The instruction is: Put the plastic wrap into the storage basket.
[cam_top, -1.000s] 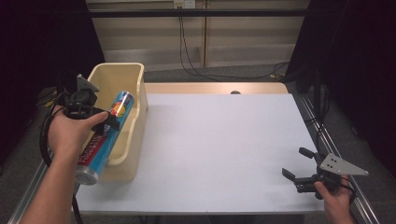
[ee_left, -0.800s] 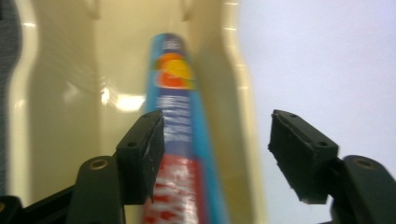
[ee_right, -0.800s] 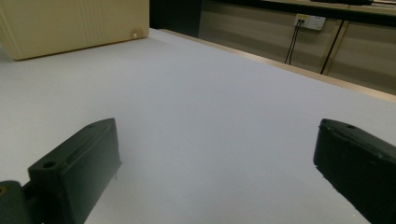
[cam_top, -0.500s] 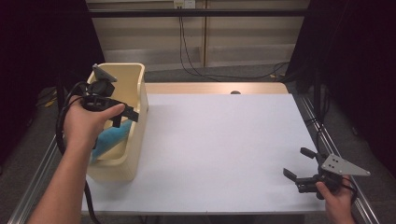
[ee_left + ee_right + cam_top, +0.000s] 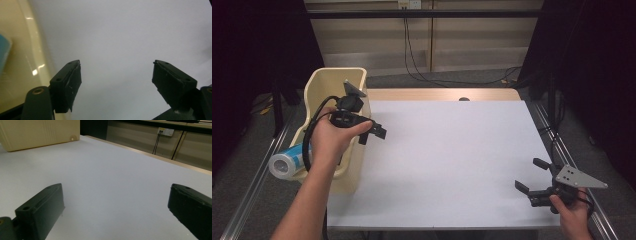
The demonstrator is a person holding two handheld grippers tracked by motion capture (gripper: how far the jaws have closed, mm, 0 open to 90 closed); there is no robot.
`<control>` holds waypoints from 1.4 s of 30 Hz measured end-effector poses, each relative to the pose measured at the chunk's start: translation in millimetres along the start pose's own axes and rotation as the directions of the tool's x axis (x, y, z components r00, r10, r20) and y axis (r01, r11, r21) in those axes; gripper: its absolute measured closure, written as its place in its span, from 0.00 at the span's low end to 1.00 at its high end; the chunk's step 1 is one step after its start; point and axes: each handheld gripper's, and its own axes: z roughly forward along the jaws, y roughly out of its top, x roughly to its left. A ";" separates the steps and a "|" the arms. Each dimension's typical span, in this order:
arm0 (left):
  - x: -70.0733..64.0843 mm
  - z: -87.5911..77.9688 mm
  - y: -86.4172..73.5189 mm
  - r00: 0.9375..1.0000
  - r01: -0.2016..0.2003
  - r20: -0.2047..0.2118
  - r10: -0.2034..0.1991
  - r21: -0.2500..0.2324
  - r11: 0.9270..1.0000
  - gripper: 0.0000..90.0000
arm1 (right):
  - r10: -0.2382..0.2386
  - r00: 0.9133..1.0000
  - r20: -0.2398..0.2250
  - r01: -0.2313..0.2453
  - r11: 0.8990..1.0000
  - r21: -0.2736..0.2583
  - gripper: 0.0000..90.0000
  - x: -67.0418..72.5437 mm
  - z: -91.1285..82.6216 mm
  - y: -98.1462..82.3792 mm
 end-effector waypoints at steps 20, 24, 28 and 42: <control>-31.0 81.0 -23.9 0.997 -0.082 0.021 0.080 0.075 0.994 0.18 | -0.003 1.000 0.004 0.003 1.000 -0.006 0.00 0.3 -1.7 0.9; -32.2 97.2 -32.3 0.996 -0.090 0.027 0.088 0.087 0.992 0.18 | -0.002 1.000 0.001 0.002 1.000 -0.007 0.00 1.1 -1.1 0.8; -33.0 114.7 -42.9 0.994 -0.107 0.017 0.106 0.080 0.991 0.18 | -0.011 1.000 -0.007 0.011 1.000 0.002 0.00 2.2 0.5 0.4; -35.3 139.4 -95.0 0.961 -0.258 -0.052 0.271 -0.519 0.815 0.15 | -0.011 1.000 -0.012 0.011 1.000 -0.007 0.00 1.8 -1.3 -0.1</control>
